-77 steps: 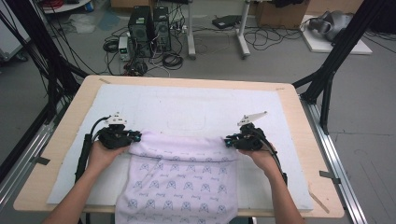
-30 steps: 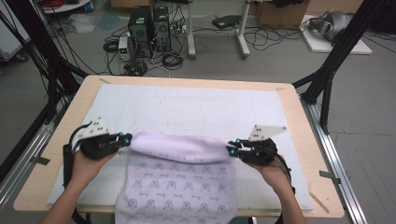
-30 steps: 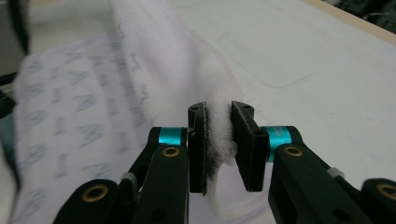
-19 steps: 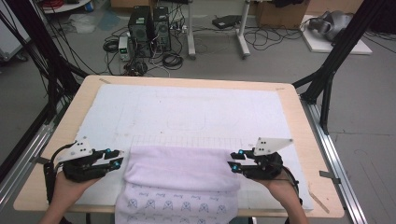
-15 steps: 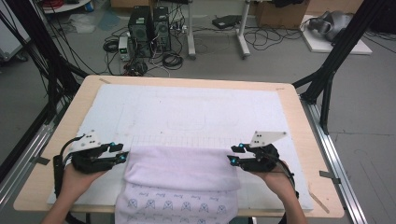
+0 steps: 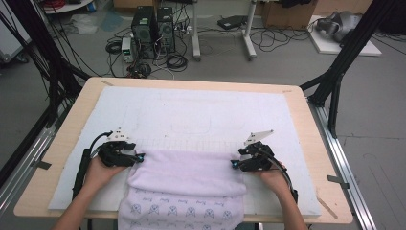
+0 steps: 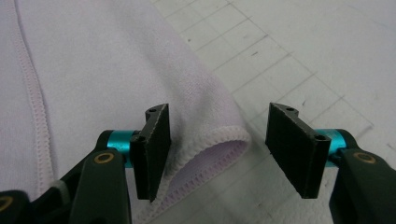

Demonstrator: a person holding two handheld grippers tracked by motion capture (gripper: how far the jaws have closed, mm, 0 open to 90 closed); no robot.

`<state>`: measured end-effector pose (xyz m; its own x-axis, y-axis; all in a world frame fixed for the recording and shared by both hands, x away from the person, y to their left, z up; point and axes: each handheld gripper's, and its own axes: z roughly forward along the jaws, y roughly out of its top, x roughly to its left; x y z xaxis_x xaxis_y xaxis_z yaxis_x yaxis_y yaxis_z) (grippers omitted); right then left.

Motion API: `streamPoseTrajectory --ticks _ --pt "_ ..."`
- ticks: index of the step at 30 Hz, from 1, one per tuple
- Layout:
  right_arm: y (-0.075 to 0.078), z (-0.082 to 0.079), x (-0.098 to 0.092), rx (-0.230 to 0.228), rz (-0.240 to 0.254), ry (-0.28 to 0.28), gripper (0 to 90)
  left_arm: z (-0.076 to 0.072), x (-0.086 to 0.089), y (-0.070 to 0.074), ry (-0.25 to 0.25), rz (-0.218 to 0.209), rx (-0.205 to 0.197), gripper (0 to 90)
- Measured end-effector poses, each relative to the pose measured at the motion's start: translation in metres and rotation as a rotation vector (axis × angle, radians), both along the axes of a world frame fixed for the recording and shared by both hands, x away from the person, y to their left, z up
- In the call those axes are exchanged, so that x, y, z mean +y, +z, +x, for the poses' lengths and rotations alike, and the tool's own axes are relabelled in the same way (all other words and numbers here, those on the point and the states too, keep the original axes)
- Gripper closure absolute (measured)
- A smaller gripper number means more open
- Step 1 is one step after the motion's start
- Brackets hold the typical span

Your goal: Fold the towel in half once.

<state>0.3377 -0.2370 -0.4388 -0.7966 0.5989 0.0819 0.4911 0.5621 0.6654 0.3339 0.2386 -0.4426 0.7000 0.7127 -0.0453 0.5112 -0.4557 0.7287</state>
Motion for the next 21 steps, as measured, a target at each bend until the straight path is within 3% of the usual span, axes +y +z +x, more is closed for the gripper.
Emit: streamPoseTrajectory --ticks 1,2,3,4,5,8,12,15,21 --pt "0.000 -0.001 0.000 -0.006 0.008 0.013 48.7 -0.001 0.000 0.001 -0.024 -0.013 0.003 47.2" --pt "-0.001 -0.003 0.002 -0.018 0.008 0.014 52.2 -0.002 -0.002 0.001 -0.051 -0.015 0.003 59.2" --pt "-0.002 -0.004 0.002 -0.024 0.018 0.026 63.1 -0.004 -0.004 0.002 -0.065 -0.009 -0.005 68.2" --pt "-0.001 -0.005 0.002 0.001 0.040 0.059 76.2 -0.006 -0.007 0.003 -0.080 0.003 -0.010 75.4" --pt "-0.001 -0.006 0.003 0.008 0.041 0.083 79.9 -0.007 -0.010 0.004 -0.080 0.015 -0.021 81.2" --pt "0.002 -0.005 0.006 -0.026 0.002 0.085 83.9 -0.004 -0.011 0.005 -0.064 0.009 -0.024 84.3" --pt "0.014 0.009 0.004 -0.090 -0.015 0.025 84.8 0.011 -0.012 0.015 -0.010 -0.043 -0.065 85.0" --pt "0.029 0.030 0.000 -0.112 -0.011 -0.020 84.9 0.033 -0.015 0.029 0.038 -0.076 -0.097 85.2" --pt "0.065 0.079 -0.007 -0.164 -0.019 -0.082 84.8 0.084 -0.024 0.072 0.091 -0.053 -0.150 85.2"
